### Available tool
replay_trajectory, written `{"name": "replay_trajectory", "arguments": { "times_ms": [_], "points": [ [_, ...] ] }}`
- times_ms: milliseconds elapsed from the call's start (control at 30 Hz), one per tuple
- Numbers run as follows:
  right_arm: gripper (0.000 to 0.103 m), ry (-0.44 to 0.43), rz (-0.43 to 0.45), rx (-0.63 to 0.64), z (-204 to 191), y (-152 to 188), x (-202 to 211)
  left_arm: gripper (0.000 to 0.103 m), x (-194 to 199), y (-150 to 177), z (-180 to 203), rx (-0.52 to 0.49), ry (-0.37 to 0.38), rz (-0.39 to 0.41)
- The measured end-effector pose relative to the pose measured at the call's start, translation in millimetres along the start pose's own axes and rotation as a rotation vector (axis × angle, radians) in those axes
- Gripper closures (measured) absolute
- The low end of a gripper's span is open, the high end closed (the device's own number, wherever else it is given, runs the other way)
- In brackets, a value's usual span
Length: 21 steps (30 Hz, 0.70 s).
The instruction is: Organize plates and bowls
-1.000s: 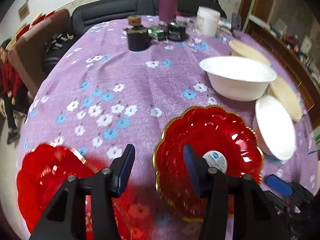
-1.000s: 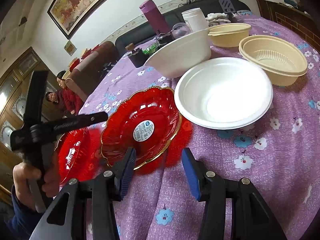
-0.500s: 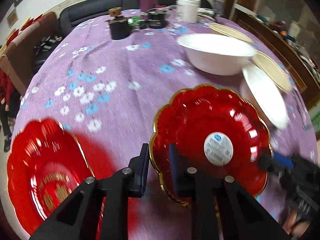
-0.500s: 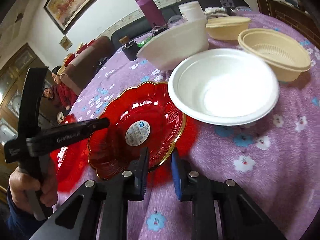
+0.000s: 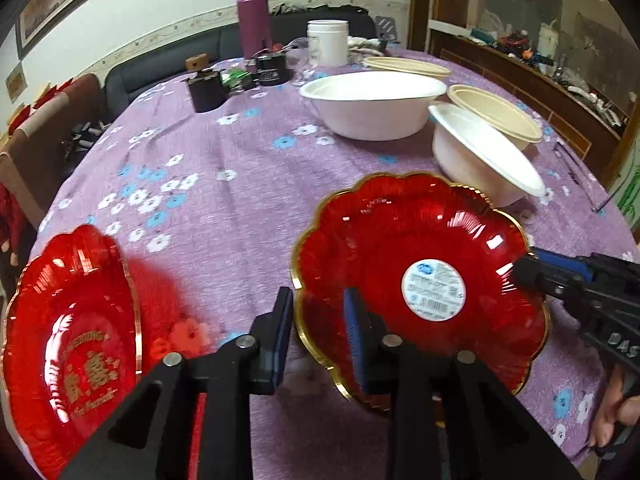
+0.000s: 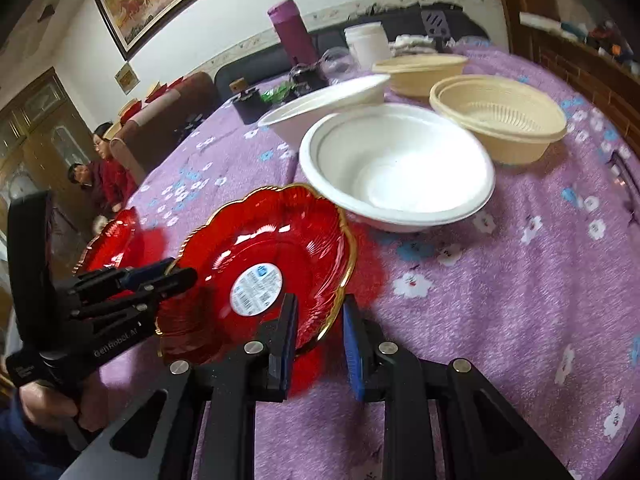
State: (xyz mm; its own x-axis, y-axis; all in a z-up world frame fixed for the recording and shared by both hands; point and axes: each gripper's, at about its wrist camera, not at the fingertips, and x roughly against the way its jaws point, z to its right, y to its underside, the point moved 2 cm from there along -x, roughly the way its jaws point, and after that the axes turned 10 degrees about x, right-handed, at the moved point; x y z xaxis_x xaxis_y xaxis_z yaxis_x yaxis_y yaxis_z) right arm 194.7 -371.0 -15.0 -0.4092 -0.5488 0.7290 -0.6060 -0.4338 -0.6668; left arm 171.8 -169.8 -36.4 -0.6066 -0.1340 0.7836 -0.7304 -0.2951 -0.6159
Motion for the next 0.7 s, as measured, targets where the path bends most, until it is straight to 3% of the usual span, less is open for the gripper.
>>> {"name": "replay_trajectory", "arguments": {
  "times_ms": [100, 300, 700],
  "points": [
    [0.085, 0.020, 0.021, 0.012, -1.9, 0.9, -0.1, 0.083, -2.3, 3.4, 3.9, -0.024, -0.052, 0.034],
    [0.085, 0.003, 0.014, 0.003, 1.2, -0.1, -3.4, 0.086, -1.0, 1.5, -2.0, 0.005, -0.029, 0.040],
    [0.084, 0.005, -0.003, 0.020, -4.0, -1.0, -7.3, 0.084, -1.2, 3.3, 6.6, -0.029, -0.088, 0.052]
  ]
}}
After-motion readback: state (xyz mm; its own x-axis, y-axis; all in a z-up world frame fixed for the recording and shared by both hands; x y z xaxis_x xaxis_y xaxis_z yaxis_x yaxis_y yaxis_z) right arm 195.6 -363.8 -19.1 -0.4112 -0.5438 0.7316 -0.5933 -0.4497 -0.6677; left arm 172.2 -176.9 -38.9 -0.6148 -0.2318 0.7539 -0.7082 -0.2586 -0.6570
